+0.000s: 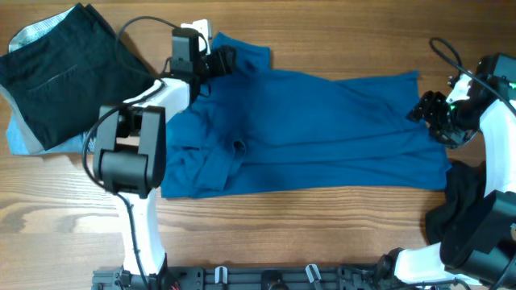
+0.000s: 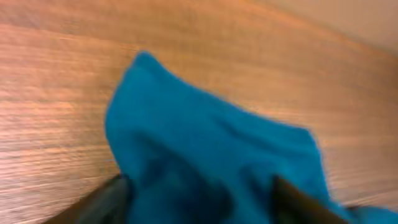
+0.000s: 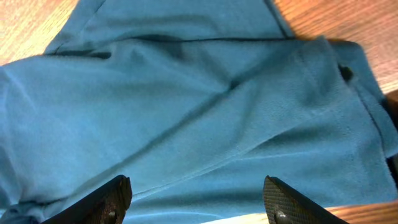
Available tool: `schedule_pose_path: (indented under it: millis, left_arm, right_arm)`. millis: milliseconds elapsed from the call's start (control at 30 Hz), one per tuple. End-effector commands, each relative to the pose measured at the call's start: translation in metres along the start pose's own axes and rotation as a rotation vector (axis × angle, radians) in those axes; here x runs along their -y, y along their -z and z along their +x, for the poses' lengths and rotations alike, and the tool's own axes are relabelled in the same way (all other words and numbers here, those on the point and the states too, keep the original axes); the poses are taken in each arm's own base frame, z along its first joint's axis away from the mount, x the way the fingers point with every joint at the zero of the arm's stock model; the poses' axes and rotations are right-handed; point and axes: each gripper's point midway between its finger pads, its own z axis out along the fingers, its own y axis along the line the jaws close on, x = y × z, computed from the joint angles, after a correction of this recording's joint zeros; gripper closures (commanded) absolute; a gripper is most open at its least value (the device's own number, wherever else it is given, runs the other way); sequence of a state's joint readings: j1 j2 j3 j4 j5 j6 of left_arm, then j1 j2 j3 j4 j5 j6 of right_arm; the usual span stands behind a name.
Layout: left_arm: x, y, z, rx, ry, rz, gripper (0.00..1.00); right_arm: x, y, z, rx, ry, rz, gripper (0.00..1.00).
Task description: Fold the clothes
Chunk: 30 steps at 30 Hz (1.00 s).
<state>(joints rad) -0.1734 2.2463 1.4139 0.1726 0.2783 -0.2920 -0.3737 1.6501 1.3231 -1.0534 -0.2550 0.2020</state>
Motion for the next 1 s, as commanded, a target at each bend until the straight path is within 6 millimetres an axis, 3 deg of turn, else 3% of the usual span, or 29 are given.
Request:
schedule_pose_path:
  millis: [0,33,100,133,233,300,400,467,533,667,767,833,967]
  left_arm:
    - [0.005,-0.015,0.016,-0.021,-0.020,0.000,0.48]
    - [0.007,-0.016,0.015,-0.014,-0.026,-0.010,0.57]
    - [0.009,-0.014,0.006,0.018,-0.020,-0.009,0.93]
    - [0.010,-0.010,-0.002,0.036,-0.015,-0.006,0.96]
    - [0.026,0.024,-0.047,0.119,-0.003,0.019,0.96]
    - [0.039,0.046,-0.056,0.102,-0.002,0.025,0.96]
    - [0.038,0.068,-0.030,-0.047,0.039,-0.028,0.96]
    - [0.031,0.078,0.013,-0.229,0.096,-0.063,0.96]
    - [0.026,0.084,0.031,-0.302,0.118,-0.091,0.96]
    - [0.022,0.089,0.045,-0.360,0.136,-0.115,0.96]
    - [0.021,0.089,0.046,-0.363,0.136,-0.116,0.96]
    - [0.021,0.089,0.046,-0.363,0.137,-0.116,0.96]
    - [0.021,0.089,0.046,-0.363,0.137,-0.115,0.96]
  right_arm:
    - [-0.014,0.002,0.000,0.005,0.040,-0.023,0.27]
    - [-0.015,0.001,0.000,0.006,0.039,-0.024,0.27]
    - [-0.019,0.001,-0.004,0.025,0.040,-0.030,0.27]
    - [-0.020,0.001,-0.009,0.042,0.046,-0.035,0.27]
    - [-0.035,0.003,-0.042,0.180,0.100,-0.070,0.30]
    - [-0.046,0.001,-0.072,0.295,0.141,-0.087,0.30]
    - [-0.056,-0.020,-0.107,0.391,0.218,-0.094,0.30]
    - [-0.046,-0.053,-0.135,0.447,0.227,-0.046,0.28]
    - [-0.033,-0.075,-0.150,0.476,0.215,0.013,0.28]
    - [-0.013,-0.130,-0.159,0.465,0.199,0.065,0.27]
    - [-0.006,-0.153,-0.156,0.442,0.193,0.071,0.28]
    - [-0.006,-0.157,-0.159,0.454,0.186,0.066,0.32]
    - [-0.012,-0.156,-0.163,0.471,0.148,0.026,0.60]
